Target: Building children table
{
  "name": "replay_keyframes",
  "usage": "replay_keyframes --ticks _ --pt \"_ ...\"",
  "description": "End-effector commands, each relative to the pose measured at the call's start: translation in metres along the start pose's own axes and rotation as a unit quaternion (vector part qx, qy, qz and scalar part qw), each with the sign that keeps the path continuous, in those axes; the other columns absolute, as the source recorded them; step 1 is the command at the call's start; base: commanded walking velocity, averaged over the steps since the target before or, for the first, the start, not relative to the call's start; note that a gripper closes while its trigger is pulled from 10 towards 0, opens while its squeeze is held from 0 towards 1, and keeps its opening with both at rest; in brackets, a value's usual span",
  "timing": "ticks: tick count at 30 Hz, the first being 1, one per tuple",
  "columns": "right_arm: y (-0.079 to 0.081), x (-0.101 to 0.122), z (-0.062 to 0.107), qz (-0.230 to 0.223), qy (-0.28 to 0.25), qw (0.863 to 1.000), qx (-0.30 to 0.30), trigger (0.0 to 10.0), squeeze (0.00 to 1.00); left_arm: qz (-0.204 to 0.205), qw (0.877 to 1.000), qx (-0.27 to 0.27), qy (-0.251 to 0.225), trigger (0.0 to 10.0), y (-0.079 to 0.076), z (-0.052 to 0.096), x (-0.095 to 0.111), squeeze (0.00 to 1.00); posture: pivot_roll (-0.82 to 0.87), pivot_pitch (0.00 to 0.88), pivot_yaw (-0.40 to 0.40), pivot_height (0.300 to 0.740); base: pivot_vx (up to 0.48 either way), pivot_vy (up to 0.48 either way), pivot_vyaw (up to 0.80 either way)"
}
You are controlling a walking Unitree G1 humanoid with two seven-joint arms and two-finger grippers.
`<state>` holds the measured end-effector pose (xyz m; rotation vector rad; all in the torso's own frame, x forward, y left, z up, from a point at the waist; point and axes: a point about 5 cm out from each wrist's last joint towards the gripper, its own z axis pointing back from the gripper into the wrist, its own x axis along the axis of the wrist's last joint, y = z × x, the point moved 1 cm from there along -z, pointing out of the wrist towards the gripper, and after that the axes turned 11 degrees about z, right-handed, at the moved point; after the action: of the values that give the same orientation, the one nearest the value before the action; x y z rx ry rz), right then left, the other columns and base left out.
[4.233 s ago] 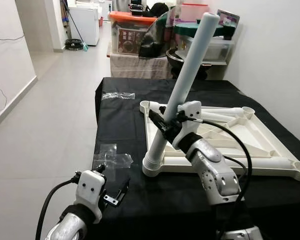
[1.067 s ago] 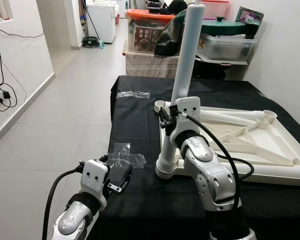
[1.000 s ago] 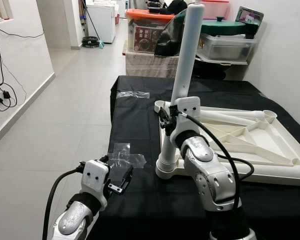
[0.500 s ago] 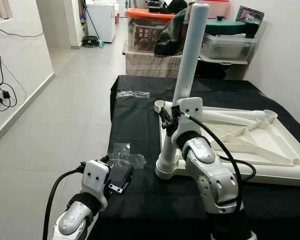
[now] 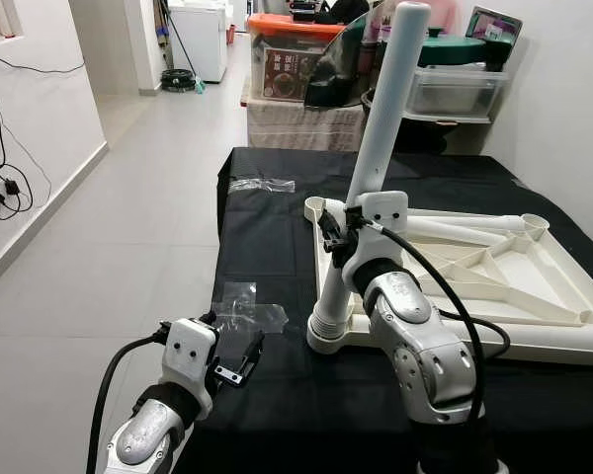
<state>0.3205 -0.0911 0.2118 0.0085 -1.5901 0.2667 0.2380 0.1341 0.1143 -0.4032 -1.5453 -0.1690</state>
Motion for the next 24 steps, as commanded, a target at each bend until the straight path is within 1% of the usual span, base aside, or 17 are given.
replay_keyframes --ticks 1,15,23,24 --pt "-0.0151 -0.0344 0.0022 0.01 0.081 0.996 -0.035 10.0 0.0 -0.004 1.0 -0.004 0.001 10.0 -0.0004 -0.0011 -0.0008 0.0 0.07 0.0 -0.056 0.74 0.0 0.0 0.0" --pt "-0.0149 -0.0334 0.003 0.013 0.076 0.997 -0.031 10.0 0.0 -0.004 1.0 -0.002 0.001 10.0 -0.0002 -0.0024 -0.0018 0.0 0.06 0.0 -0.058 0.74 0.0 0.0 0.0" --pt "-0.0103 -0.0368 0.0052 0.007 0.084 0.996 -0.017 10.0 0.0 -0.009 1.0 0.006 -0.003 10.0 0.0036 -0.0036 -0.0004 0.0 0.06 0.0 -0.057 0.74 0.0 0.0 0.0" --pt "-0.0094 -0.0381 0.0056 0.005 0.087 0.996 -0.014 10.0 0.0 -0.012 1.0 0.01 -0.009 10.0 0.0057 -0.0047 0.0027 0.0 0.06 0.0 -0.057 0.74 0.0 0.0 0.0"
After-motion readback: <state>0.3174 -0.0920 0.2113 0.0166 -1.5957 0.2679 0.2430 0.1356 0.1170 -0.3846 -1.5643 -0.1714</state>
